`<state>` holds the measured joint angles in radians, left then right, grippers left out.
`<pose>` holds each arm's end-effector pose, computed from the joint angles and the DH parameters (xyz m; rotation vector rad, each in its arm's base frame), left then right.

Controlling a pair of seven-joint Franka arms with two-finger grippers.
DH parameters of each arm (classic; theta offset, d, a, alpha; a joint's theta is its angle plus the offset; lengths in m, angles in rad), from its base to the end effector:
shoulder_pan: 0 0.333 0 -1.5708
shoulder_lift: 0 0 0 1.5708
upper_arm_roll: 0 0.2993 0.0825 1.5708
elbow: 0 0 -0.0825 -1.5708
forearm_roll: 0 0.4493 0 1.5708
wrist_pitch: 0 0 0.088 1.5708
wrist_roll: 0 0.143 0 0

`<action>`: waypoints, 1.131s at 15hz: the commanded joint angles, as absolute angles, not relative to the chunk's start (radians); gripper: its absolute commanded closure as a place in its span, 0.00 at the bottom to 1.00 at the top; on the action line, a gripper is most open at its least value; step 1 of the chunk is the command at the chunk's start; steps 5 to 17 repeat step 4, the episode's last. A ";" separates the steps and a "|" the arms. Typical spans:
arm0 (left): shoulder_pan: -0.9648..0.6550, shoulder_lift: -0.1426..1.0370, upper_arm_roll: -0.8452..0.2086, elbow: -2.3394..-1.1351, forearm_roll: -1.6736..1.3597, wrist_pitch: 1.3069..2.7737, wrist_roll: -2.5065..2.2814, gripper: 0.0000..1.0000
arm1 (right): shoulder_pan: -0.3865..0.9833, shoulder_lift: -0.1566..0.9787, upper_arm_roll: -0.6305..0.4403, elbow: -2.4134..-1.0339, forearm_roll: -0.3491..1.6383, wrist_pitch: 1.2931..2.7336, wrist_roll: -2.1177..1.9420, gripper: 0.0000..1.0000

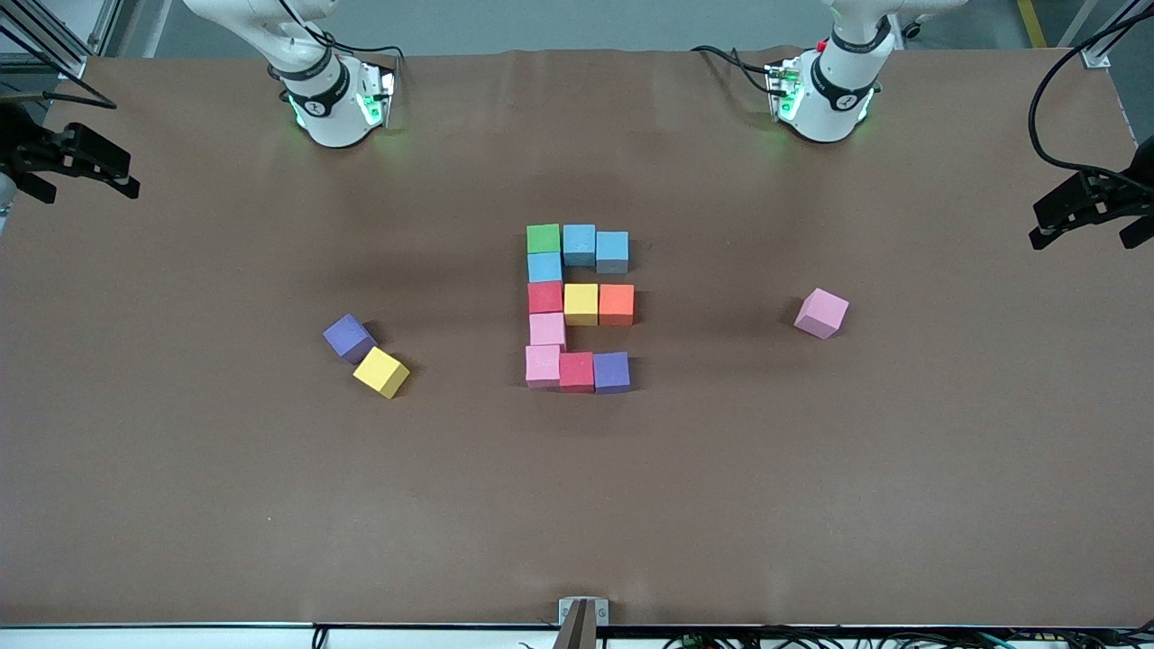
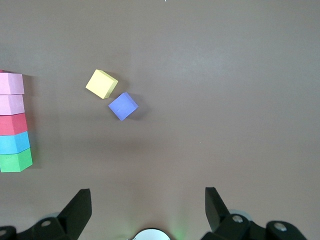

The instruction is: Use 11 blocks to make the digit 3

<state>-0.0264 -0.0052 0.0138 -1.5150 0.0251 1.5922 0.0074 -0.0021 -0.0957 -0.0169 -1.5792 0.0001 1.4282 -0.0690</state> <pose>0.6238 -0.0043 0.6072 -3.1140 0.0304 -0.1285 0.5738 -0.0113 0.6125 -3.1353 -0.0786 0.0866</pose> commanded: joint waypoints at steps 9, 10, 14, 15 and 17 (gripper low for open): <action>-0.026 0.003 0.015 -1.489 0.006 1.569 -0.003 0.00 | 0.002 -0.118 -0.015 -1.585 -0.006 1.436 -0.080 0.00; -0.026 0.003 0.015 -1.489 0.006 1.569 -0.003 0.00 | 0.002 -0.118 -0.015 -1.585 -0.006 1.436 -0.080 0.00; -0.026 0.003 0.015 -1.489 0.006 1.569 -0.003 0.00 | 0.002 -0.118 -0.015 -1.585 -0.006 1.436 -0.080 0.00; -0.026 0.003 0.015 -1.489 0.006 1.569 -0.003 0.00 | 0.002 -0.118 -0.015 -1.585 -0.006 1.436 -0.080 0.00; -0.026 0.003 0.015 -1.489 0.006 1.569 -0.003 0.00 | 0.002 -0.118 -0.015 -1.585 -0.006 1.436 -0.080 0.00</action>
